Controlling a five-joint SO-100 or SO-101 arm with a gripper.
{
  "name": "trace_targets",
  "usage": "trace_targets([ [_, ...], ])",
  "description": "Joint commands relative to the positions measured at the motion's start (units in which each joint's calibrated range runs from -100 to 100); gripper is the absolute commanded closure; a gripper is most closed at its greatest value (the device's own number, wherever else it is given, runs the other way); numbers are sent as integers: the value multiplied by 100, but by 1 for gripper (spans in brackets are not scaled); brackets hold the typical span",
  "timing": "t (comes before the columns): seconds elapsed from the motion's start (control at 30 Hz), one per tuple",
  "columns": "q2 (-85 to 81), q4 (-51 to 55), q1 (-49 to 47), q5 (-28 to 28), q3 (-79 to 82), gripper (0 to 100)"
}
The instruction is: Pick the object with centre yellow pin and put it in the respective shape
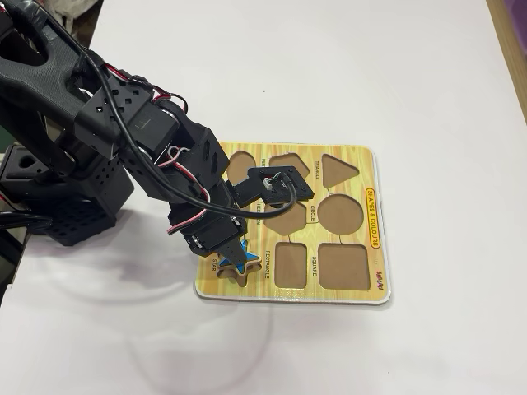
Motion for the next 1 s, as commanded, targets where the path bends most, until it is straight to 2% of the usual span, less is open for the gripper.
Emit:
trace_targets([
  [0.0,-83,-72,-47,18,-54,99],
  [0.97,394,-548,-8,18,-90,99],
])
